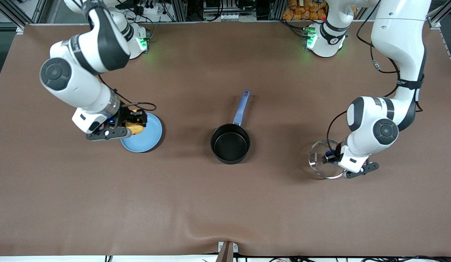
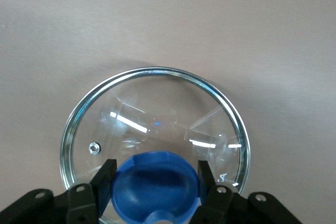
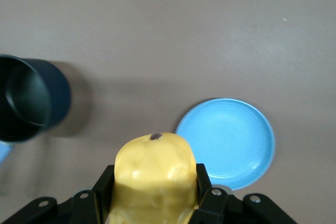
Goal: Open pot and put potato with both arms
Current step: 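Set the lid down with the left gripper while the right gripper carries the potato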
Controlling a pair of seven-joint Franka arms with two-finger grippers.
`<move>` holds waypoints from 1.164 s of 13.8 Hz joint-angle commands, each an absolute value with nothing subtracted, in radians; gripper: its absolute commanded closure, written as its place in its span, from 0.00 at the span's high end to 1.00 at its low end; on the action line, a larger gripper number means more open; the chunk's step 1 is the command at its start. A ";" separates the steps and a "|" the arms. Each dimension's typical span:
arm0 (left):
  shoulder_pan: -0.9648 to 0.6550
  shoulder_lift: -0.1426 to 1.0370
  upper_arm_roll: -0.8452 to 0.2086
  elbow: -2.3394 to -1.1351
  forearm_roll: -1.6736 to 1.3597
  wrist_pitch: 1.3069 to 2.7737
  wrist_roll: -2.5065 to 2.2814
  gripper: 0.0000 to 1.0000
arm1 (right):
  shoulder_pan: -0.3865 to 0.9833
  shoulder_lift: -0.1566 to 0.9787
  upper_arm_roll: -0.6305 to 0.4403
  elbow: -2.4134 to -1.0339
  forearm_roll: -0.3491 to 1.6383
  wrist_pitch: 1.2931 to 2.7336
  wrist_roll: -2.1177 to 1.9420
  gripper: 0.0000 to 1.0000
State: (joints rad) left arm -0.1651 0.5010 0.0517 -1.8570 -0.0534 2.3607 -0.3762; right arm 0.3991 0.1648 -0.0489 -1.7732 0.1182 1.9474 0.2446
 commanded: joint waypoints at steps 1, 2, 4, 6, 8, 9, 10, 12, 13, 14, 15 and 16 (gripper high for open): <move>-0.129 0.471 0.043 -1.934 -0.064 2.446 -0.308 0.00 | 0.474 0.256 -0.055 -1.642 0.103 1.927 0.377 0.00; -0.127 0.472 0.043 -1.945 -0.064 2.463 -0.289 0.00 | 0.515 0.293 -0.055 -1.600 0.101 1.927 0.429 0.00; -0.112 0.482 0.041 -1.963 -0.066 2.503 -0.262 0.00 | 0.602 0.391 -0.057 -1.510 0.097 1.930 0.539 0.00; -0.112 0.491 0.041 -1.968 -0.066 2.523 -0.249 0.06 | 0.667 0.506 -0.063 -1.421 0.097 1.934 0.626 0.00; -0.112 0.491 0.041 -1.968 -0.066 2.523 -0.249 0.99 | 0.710 0.610 -0.067 -1.358 0.095 1.959 0.681 0.00; -0.112 0.485 0.041 -1.967 -0.066 2.523 -0.250 1.00 | 0.725 0.648 -0.072 -1.332 0.097 1.991 0.696 0.00; -0.112 0.477 0.041 -1.964 -0.067 2.522 -0.250 1.00 | 0.736 0.670 -0.072 -1.328 0.098 2.031 0.715 0.00; -0.113 0.445 0.041 -1.956 -0.066 2.519 -0.258 1.00 | 0.759 0.713 -0.072 -1.328 0.100 2.152 0.767 0.00; -0.115 0.418 0.040 -1.954 -0.066 2.516 -0.256 1.00 | 0.767 0.733 -0.072 -1.328 0.101 2.187 0.773 0.00; -0.123 0.378 0.040 -1.953 -0.066 2.508 -0.259 1.00 | 0.775 0.750 -0.074 -1.327 0.101 2.228 0.775 0.00; -0.126 0.339 0.038 -1.953 -0.066 2.494 -0.259 1.00 | 0.776 0.765 -0.074 -1.328 0.101 2.261 0.775 0.00; -0.127 0.303 0.037 -1.938 -0.066 2.468 -0.259 1.00 | 0.785 0.778 -0.074 -1.328 0.103 2.275 0.776 0.00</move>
State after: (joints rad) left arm -0.1231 0.4044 0.0414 -1.9265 -0.0534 2.5131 -0.2716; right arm 0.7637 0.7370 -0.0592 -1.3707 0.1104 2.2556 0.7484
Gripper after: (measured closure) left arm 0.000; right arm 0.361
